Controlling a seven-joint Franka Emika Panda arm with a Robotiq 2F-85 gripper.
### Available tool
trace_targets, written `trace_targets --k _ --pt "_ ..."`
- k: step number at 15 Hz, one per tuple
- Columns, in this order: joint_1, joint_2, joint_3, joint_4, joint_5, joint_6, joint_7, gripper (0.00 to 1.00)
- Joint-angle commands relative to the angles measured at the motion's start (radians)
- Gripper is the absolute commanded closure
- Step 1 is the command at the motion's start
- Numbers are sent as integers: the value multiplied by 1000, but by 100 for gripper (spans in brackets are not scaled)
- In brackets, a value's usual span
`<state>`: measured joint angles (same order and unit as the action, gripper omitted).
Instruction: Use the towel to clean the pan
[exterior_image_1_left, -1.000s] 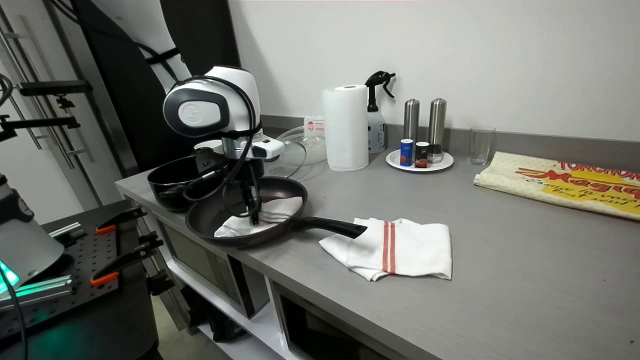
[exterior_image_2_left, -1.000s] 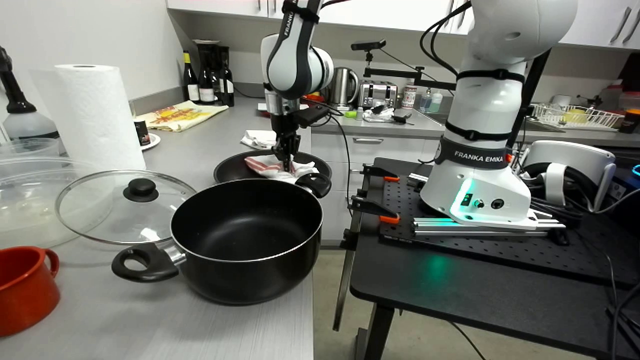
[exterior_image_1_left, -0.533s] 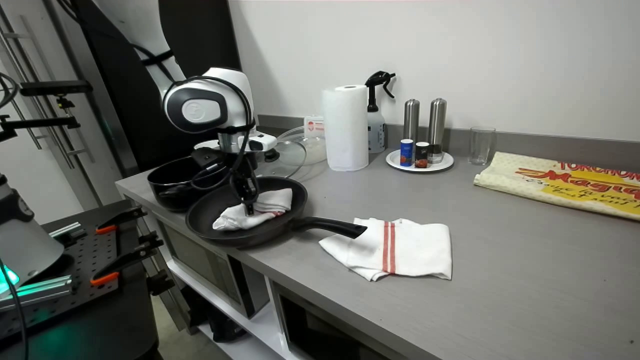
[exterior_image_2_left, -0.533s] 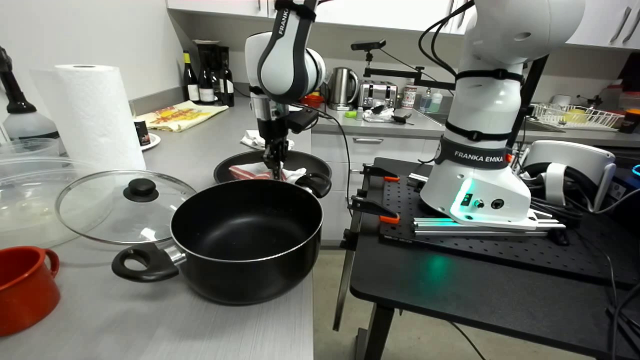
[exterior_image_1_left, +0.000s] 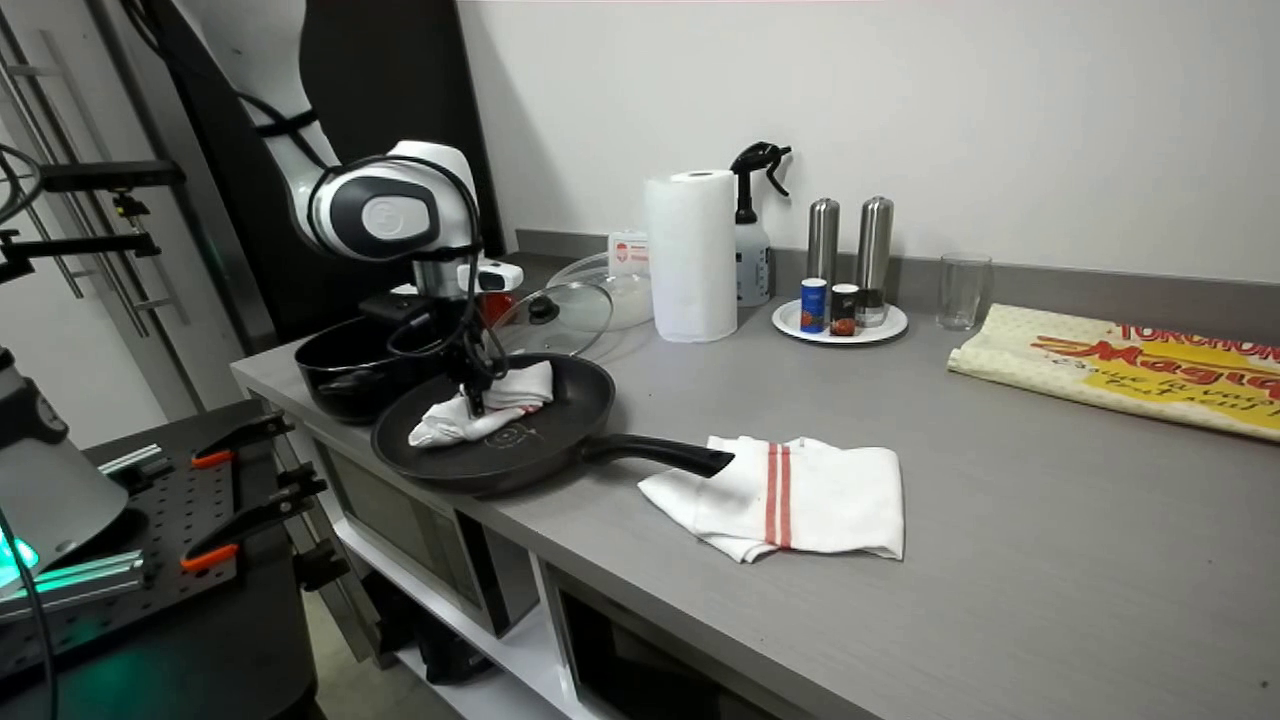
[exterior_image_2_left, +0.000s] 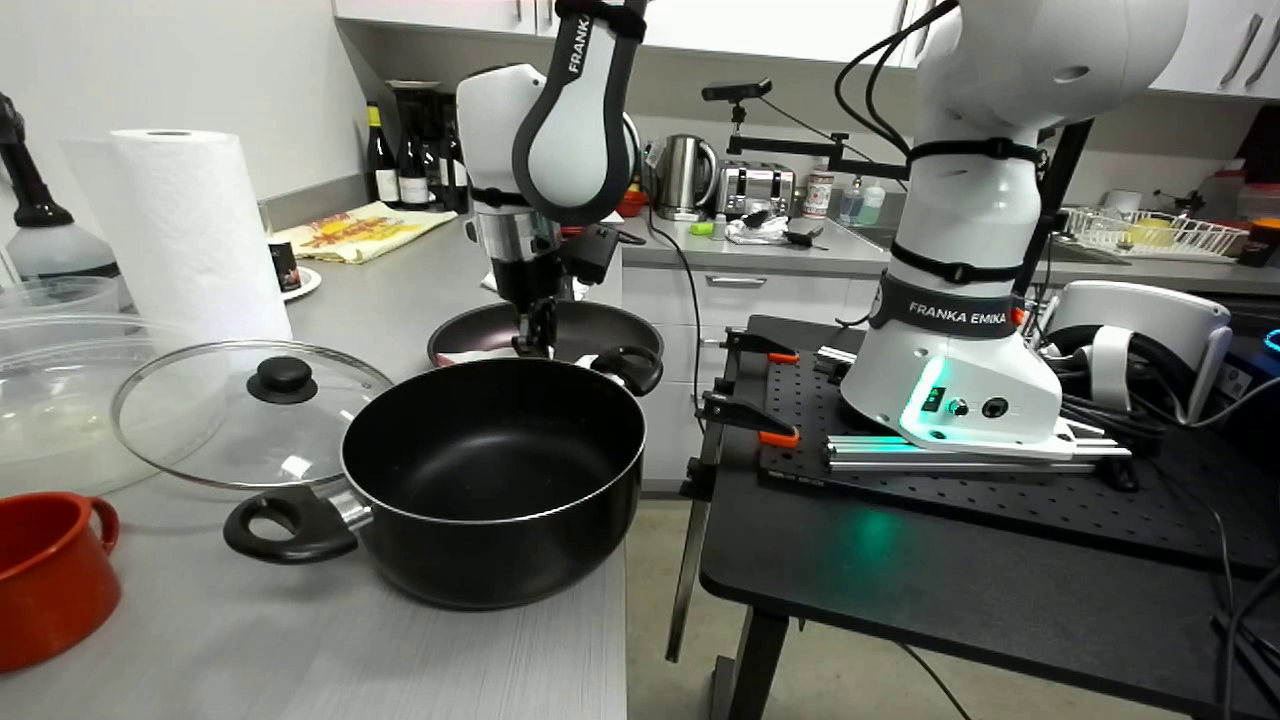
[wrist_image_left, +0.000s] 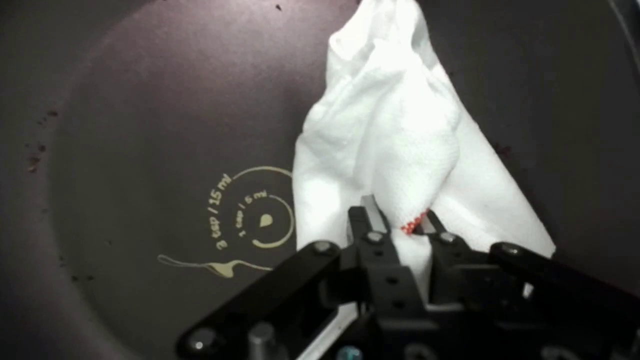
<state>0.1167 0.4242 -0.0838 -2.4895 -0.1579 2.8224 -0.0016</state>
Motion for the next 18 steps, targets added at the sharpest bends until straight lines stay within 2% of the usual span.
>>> trace_targets --k 1,6,14,18 --pt "51 9 -12 -13 -53 -1 49 97" --pt "9 8 -27 -4 -40 -3 37 97" --pt "-181 1 -41 3 43 -2 -11 97" --pt "-235 -7 -55 7 67 -3 -7 97"
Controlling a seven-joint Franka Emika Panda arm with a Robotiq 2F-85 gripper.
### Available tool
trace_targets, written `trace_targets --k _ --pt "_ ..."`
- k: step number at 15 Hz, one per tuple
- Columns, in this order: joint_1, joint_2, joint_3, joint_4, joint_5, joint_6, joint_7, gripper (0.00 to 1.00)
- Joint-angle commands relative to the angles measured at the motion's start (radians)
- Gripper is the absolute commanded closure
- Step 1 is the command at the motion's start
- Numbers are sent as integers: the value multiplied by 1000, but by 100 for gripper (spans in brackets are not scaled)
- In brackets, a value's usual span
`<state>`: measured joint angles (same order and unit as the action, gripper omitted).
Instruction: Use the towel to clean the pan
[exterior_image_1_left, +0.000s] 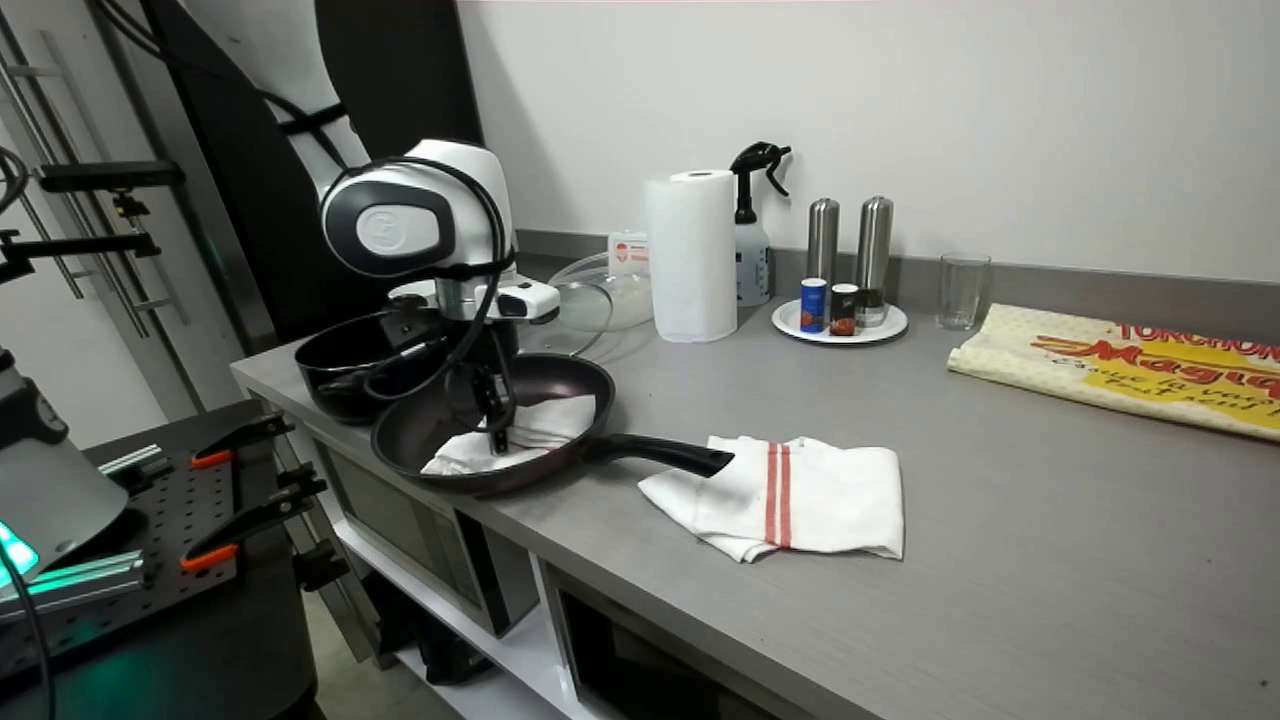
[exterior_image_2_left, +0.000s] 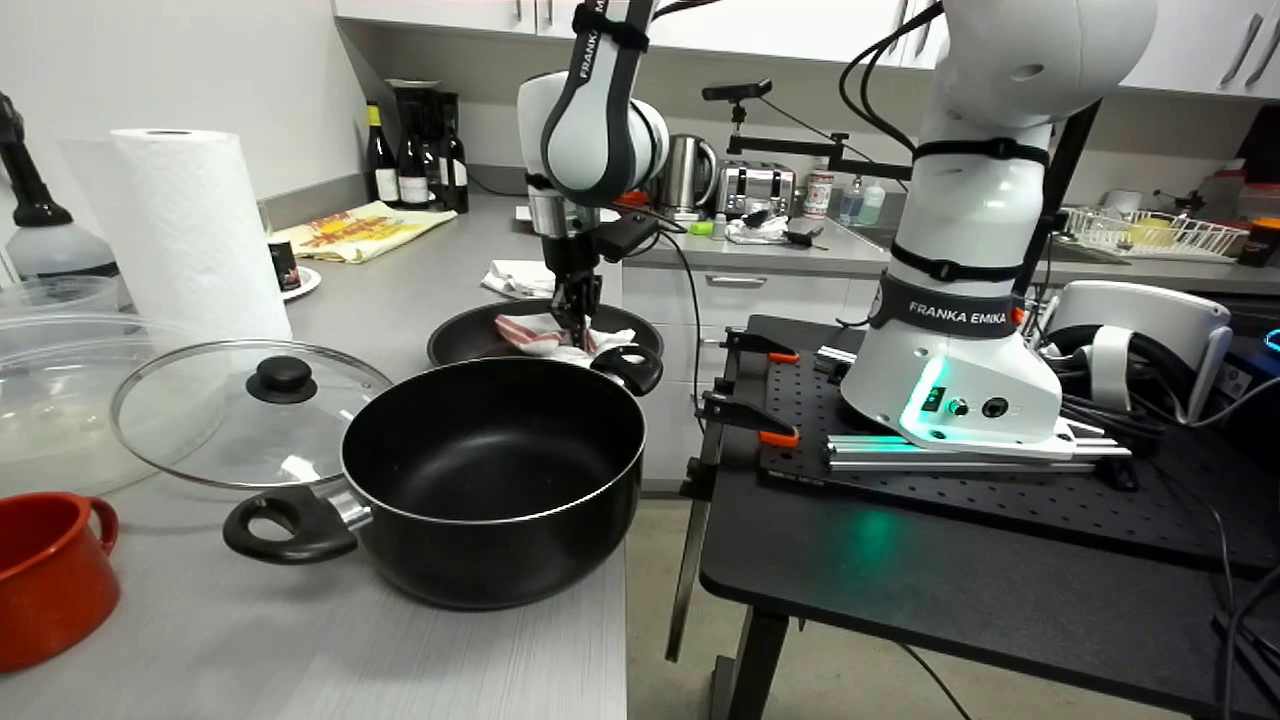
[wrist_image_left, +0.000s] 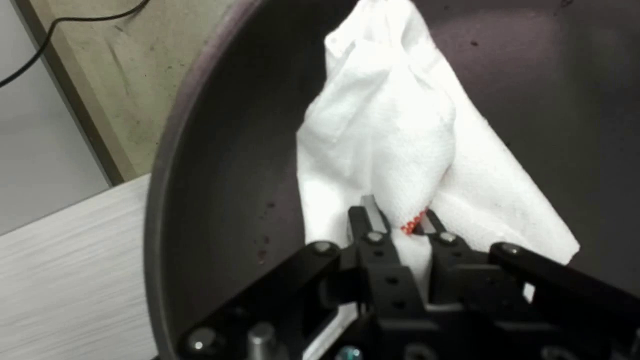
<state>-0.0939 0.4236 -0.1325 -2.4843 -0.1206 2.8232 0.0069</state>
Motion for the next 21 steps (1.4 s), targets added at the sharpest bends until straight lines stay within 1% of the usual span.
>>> trace_targets --k 1,3,6,7,8,13,15,17,21 --pt "-29 -9 -13 2 30 -3 -11 97" --pt "-32 -12 -11 0 34 -2 -8 97" --pt "-5 -11 9 -8 27 -1 -4 97" --pt "17 -9 6 -12 15 4 8 97" --pt "29 -8 22 -15 14 5 5 97" --pt "158 -4 39 -30 -39 6 35 97" --pt "199 -6 47 -38 -55 8 37 97" --pt "222 -13 57 -51 -64 10 28 97" --pt "241 -26 78 -74 -73 13 15 97"
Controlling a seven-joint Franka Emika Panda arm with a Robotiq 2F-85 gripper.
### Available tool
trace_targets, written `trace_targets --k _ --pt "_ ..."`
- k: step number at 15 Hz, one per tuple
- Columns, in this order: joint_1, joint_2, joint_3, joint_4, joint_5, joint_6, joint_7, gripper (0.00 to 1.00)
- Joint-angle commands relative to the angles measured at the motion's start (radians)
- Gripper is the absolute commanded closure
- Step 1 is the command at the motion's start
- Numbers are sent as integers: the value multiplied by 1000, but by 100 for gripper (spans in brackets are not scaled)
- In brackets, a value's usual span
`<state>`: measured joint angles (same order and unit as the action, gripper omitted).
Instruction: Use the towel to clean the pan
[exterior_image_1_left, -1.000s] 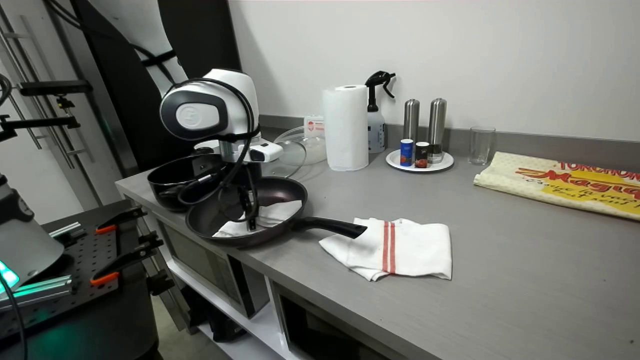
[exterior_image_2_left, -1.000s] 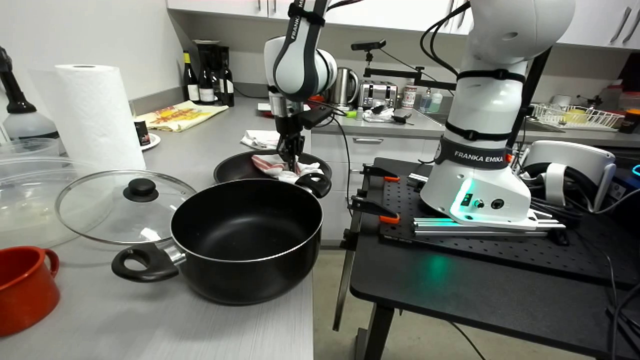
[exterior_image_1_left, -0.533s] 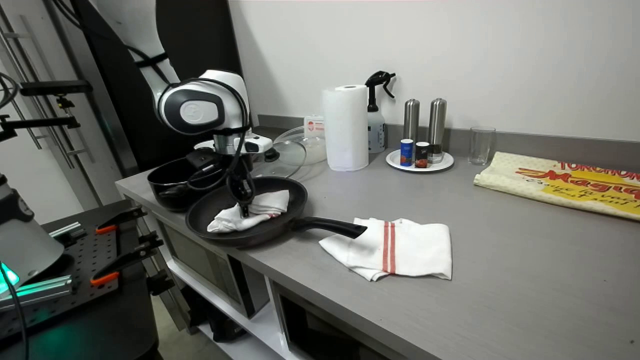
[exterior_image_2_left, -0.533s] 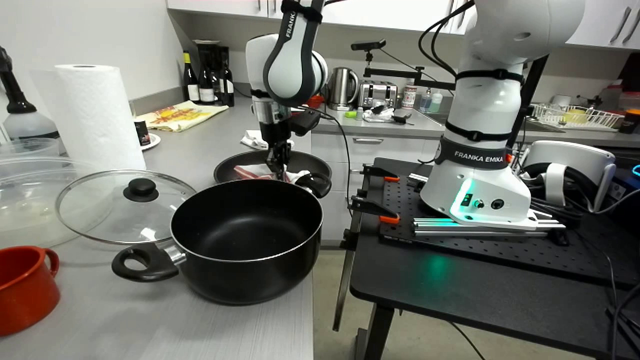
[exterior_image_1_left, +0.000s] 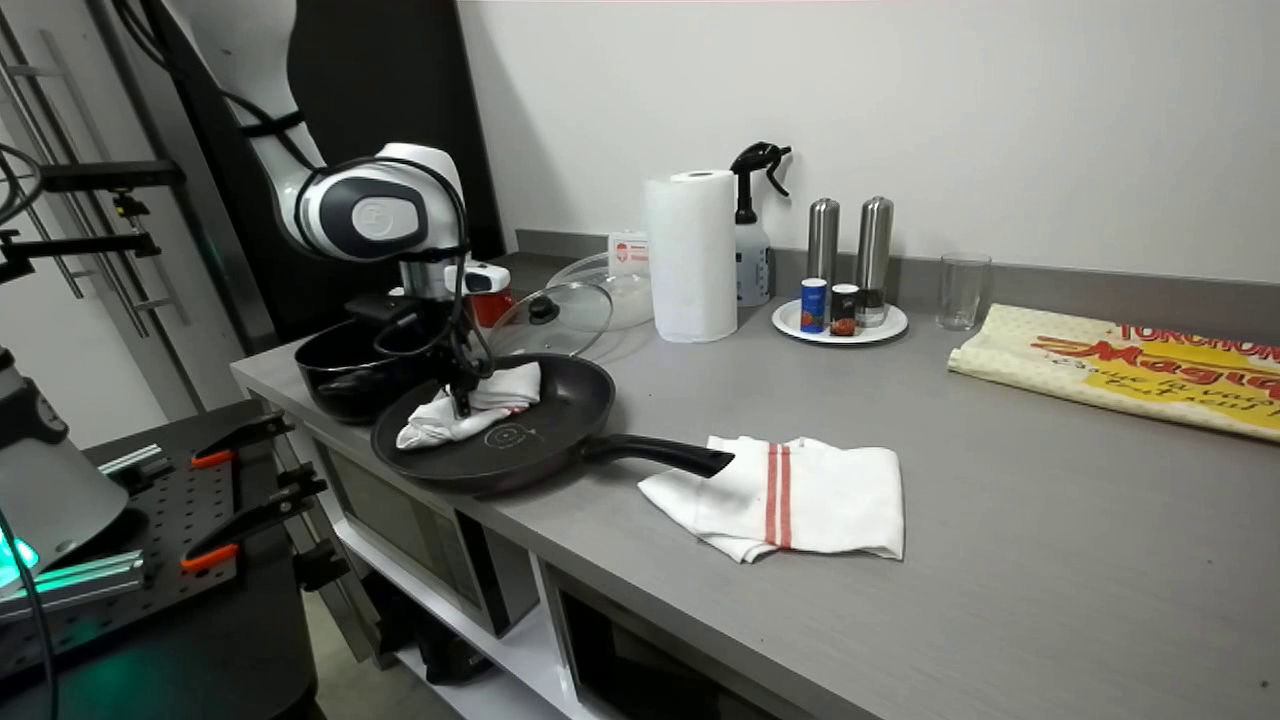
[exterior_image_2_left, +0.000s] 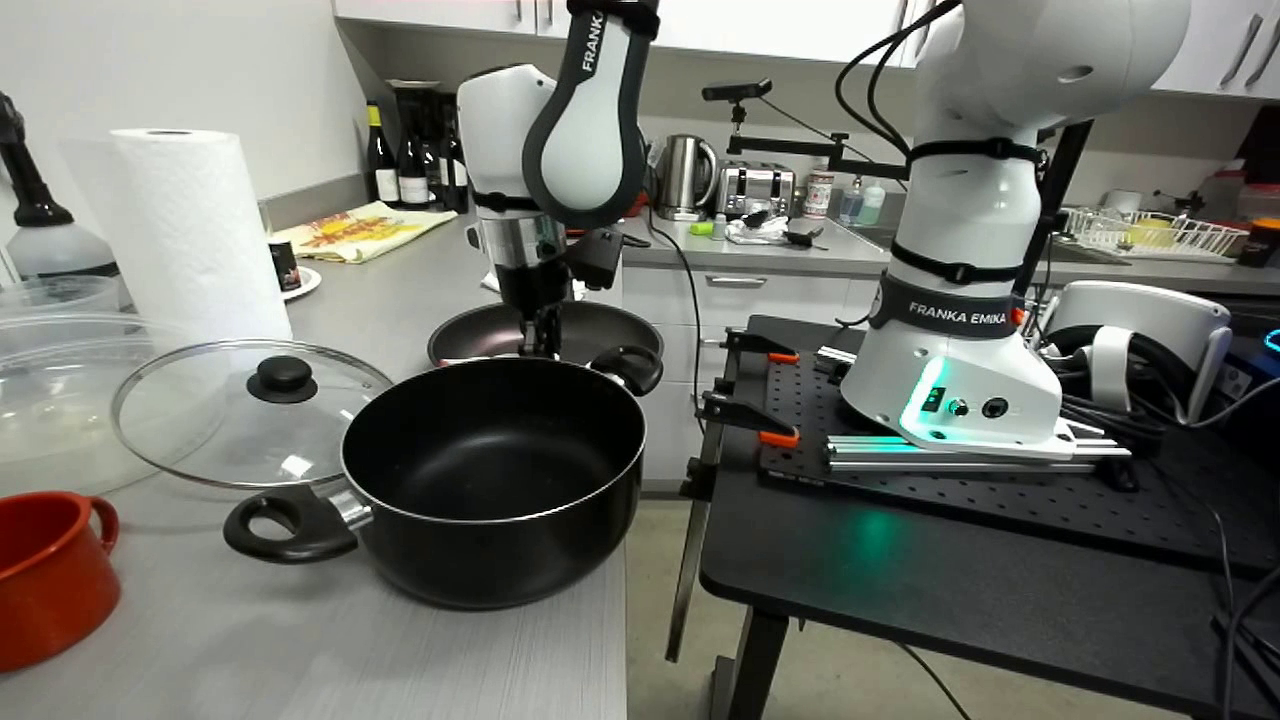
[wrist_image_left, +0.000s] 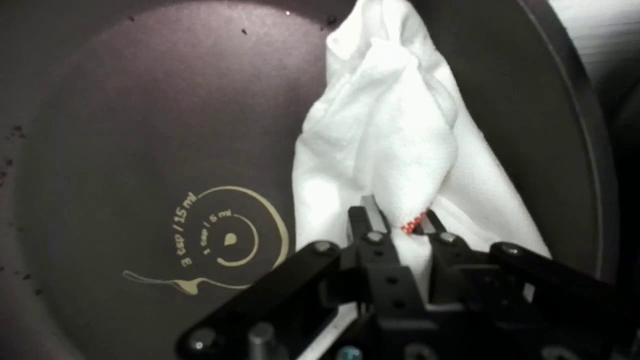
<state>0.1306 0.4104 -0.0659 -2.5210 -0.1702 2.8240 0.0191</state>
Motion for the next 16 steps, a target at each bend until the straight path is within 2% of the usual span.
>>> trace_targets --k 1,9,16 --pt "21 -13 10 -40 -28 14 5 97" --pt "-12 -9 -9 -34 -21 13 2 97" --pt "-11 -18 -60 -31 -34 20 29 97"
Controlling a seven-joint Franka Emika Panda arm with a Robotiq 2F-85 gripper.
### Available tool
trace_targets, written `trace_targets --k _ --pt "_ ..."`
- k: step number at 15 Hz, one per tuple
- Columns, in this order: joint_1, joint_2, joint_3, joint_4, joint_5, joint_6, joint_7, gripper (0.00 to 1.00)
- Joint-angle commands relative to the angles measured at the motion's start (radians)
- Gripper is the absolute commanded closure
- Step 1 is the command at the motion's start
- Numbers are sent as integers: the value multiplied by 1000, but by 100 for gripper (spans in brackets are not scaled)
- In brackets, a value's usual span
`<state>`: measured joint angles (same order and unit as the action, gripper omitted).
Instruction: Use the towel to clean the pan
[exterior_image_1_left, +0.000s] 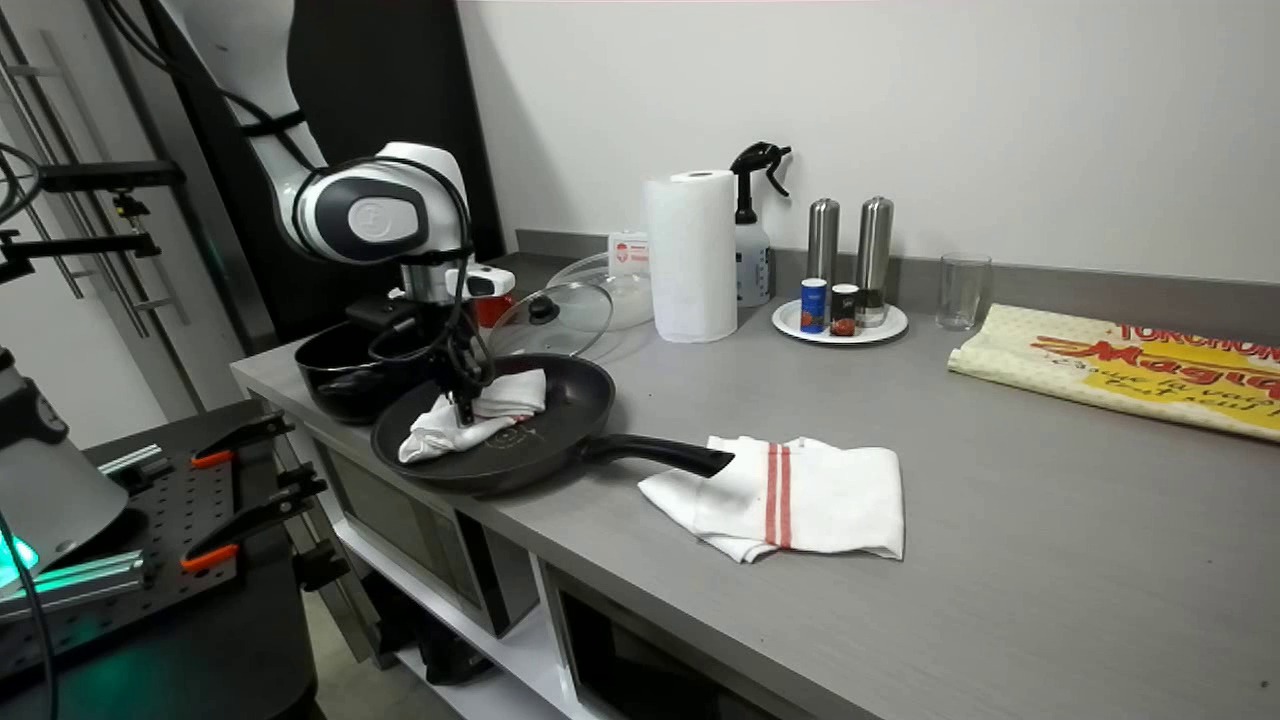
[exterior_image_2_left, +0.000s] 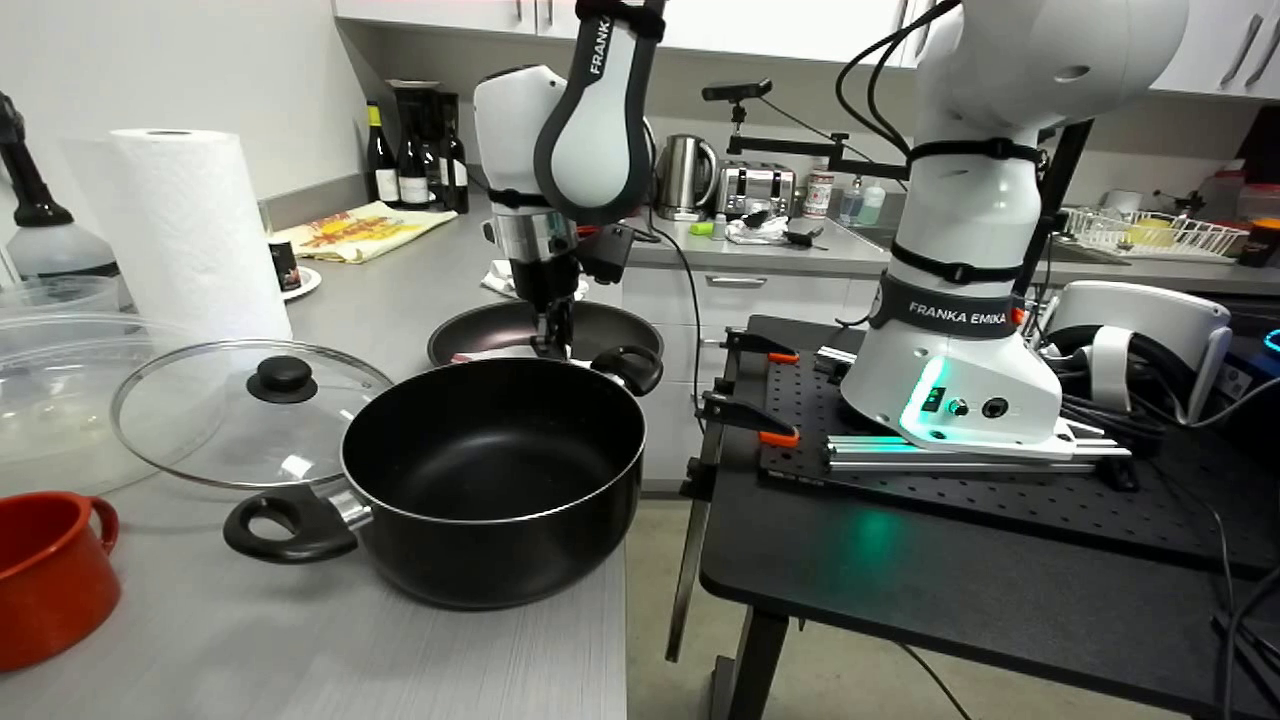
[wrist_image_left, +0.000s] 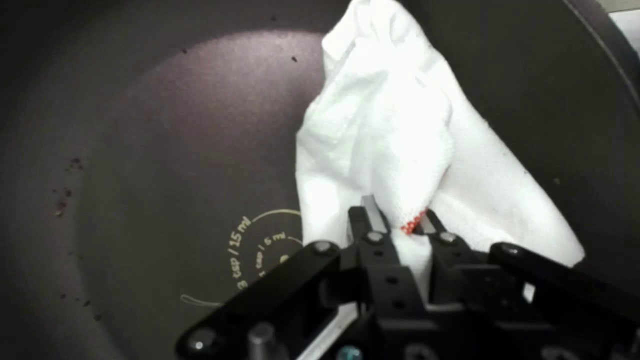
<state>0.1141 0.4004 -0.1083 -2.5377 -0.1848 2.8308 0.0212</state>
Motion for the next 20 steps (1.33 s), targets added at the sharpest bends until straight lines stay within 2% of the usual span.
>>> trace_targets --k 1,9,13,20 --pt "9 -5 -17 -12 -20 10 28 97" --pt "92 5 -4 -38 -75 7 41 97" --pt "80 1 1 -31 -66 -3 28 97" --pt "7 -9 -21 -28 -42 5 14 97"
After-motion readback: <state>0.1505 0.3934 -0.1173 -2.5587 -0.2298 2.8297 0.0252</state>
